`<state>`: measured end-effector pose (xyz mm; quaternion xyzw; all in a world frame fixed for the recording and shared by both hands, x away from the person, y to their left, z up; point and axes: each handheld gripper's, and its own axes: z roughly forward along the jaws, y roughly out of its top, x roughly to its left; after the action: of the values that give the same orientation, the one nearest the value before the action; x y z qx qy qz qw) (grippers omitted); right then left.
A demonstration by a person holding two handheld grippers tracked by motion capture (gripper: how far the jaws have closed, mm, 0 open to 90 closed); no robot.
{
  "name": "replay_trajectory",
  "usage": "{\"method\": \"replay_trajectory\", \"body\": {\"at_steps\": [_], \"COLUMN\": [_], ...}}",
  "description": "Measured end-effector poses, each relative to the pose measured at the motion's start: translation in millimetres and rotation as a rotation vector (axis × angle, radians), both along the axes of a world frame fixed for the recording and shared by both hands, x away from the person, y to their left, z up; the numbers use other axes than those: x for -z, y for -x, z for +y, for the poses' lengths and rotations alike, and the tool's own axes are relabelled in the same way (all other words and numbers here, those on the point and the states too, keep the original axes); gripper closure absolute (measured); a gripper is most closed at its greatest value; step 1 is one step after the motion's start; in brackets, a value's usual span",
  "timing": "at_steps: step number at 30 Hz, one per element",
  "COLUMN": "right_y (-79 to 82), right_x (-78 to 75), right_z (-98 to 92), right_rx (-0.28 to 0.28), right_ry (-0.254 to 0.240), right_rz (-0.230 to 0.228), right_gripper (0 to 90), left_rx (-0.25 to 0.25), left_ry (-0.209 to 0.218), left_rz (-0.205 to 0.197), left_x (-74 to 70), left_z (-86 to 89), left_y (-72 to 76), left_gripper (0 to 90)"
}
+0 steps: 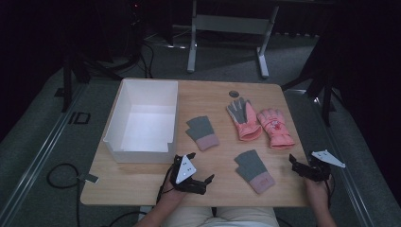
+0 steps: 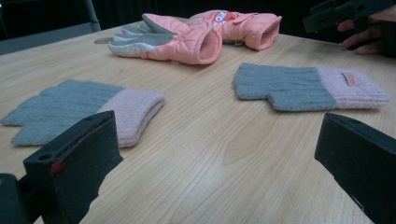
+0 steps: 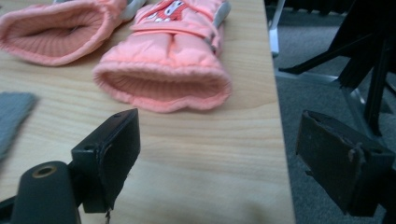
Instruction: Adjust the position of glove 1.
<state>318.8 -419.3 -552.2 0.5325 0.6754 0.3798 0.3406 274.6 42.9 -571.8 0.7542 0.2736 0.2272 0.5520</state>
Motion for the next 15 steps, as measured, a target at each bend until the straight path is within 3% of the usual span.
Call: {"method": "replay_trajectory", "body": {"at_steps": [1,8,9,14,15], "right_y": [0.4,0.6,-0.2,-1.1,-2.9], "right_x": [-2.0,-9.6,-13.4,-26.4,-32.8], "right_z": [2.1,5.2,5.2,8.6,9.1], "right_rx": [-0.006,0.007,0.003,0.012,0.009], "right_ry": [0.01,0.051,0.043,0.044,0.03], "right_rz": [0.027,0.077,0.097,0.089,0.12], "right_gripper": [14.0,13.6,13.6,14.3,14.5], "left_rx": [0.0,0.004,0.004,0.006,0.006], "left_ry": [0.0,0.011,0.009,0.007,0.008], "left_rz": [0.0,0.008,0.009,0.008,0.007], "left_x": [0.0,0.1,0.0,0.0,0.0], "left_z": [0.1,0.9,1.0,0.7,0.7], "left_y": [-0.1,-0.7,-0.8,-0.7,-0.5], "left_gripper": [0.0,0.0,0.0,0.0,0.0]}}
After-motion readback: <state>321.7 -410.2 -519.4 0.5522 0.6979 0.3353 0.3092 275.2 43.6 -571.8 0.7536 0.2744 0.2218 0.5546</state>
